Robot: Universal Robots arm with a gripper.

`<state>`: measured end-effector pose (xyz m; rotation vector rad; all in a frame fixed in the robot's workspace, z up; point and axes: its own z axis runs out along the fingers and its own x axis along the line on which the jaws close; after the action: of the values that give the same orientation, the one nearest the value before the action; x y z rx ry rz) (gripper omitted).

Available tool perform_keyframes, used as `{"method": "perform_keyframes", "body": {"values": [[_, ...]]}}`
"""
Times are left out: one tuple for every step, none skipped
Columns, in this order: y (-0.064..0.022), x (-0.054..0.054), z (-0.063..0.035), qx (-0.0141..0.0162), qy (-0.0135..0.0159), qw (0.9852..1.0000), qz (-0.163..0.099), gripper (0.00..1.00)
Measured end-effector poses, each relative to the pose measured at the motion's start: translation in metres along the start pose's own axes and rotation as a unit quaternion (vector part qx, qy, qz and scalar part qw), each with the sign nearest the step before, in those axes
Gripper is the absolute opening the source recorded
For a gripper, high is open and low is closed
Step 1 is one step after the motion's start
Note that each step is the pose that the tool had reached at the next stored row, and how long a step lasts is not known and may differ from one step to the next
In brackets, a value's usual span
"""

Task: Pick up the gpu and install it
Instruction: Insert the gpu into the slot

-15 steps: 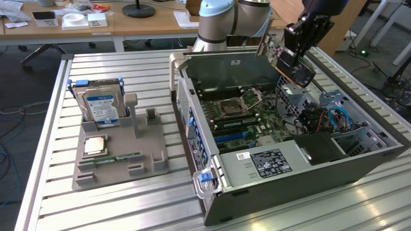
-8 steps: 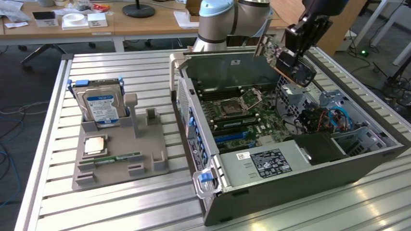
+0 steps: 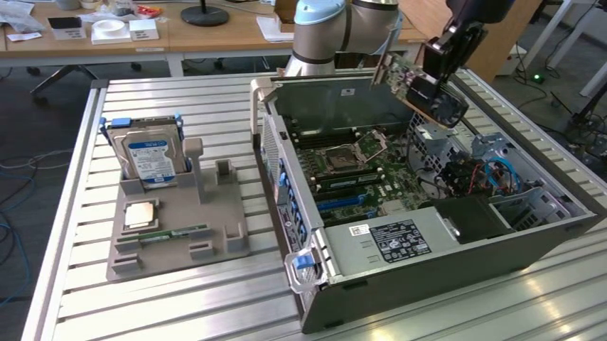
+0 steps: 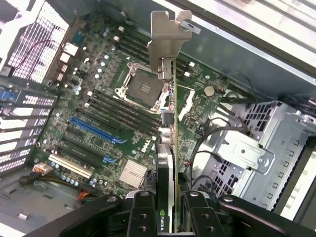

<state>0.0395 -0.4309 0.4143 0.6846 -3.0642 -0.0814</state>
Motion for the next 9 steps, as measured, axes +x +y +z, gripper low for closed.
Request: {"method": "perform_keyframes", "body": {"values": [[0.0000,0.0000,0.0000,-0.0001,0.0004,1.0000,-0.006,0.27],[0.0000,0.0000,0.0000,-0.0001,0.0007,0.9999,-0.013,0.27],[0.0000,0.0000,0.0000,-0.0002,0.0010,0.9998,-0.019,0.27],[0.0000,0.0000,0.0000,-0.0002,0.0013,0.9997,-0.025,0.27],[0.0000,0.0000,0.0000,-0.0003,0.0016,0.9995,-0.031,0.27],[0.0001,0.0000,0.0000,-0.0004,0.0019,0.9993,-0.037,0.27],[0.0001,0.0000,0.0000,-0.0004,0.0022,0.9991,-0.043,0.27],[0.0001,0.0000,0.0000,-0.0005,0.0025,0.9988,-0.049,0.27],[0.0001,0.0000,0.0000,-0.0006,0.0028,0.9985,-0.055,0.27]]}}
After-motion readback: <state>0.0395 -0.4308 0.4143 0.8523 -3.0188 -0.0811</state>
